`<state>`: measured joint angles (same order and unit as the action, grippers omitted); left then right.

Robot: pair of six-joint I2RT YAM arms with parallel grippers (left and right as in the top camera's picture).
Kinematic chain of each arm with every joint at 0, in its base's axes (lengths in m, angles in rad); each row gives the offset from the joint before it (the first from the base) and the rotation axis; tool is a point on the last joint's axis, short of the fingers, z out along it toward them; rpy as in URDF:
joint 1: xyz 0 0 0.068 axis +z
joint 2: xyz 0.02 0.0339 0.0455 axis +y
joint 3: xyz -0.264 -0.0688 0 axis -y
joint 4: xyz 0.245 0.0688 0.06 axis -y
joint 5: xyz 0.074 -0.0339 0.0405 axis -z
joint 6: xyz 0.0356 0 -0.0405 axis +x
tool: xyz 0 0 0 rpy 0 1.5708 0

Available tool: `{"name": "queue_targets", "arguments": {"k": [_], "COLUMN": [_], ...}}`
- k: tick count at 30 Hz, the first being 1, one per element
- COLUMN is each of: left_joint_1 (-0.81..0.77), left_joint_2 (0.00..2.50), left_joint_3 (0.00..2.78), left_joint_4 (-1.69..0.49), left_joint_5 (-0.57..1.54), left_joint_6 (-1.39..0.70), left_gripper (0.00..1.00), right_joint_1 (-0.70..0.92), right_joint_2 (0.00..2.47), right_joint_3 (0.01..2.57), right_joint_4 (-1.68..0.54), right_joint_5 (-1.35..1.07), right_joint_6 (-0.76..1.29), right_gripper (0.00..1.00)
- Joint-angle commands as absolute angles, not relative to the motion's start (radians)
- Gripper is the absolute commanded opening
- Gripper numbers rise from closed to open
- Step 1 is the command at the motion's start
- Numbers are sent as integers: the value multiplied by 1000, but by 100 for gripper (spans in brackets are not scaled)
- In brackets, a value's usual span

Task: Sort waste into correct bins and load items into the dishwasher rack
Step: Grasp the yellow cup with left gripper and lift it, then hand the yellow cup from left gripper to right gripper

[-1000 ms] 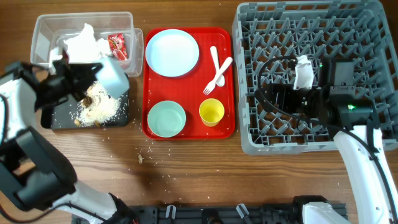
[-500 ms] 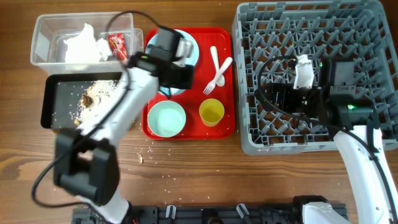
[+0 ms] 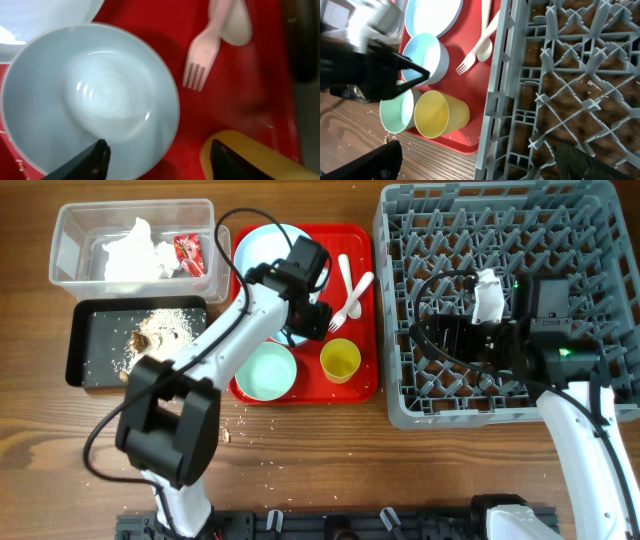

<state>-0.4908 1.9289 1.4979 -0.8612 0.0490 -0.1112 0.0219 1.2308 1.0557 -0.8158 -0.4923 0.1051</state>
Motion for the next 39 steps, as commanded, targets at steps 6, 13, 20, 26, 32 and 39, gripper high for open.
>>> {"name": "queue_targets", "arguments": {"k": [6,13,20,26,32,39], "left_joint_1": [-498,-561,-539,-384,-221,-260], "left_joint_2": [1818,2011,2046,2008,2001,2001], "left_joint_3": [1575,1535,1571,1683,1683,1683], "left_joint_4": [-1022,-1017,-994,-1074,-1071,-1071], "left_joint_5": [337,287,337,850,1463,1577], "left_joint_6": [99,97,-11,-7,-4,-9], "left_gripper": [75,61,4,4,4,4], "right_joint_1": [25,25,25,25,25,101], "right_joint_2": [1238,1238,1238,1240,1285,1370], "right_joint_3": [1071,1071,1071,1071,1071,1071], "right_joint_4": [-820,-831,-831,-785,-539,-271], "right_joint_5": [-486,-487,-515,-657,-960,-1079], "right_joint_6": [107,109,108,108,138,266], "right_gripper": [100,100,100,100,100,100]}}
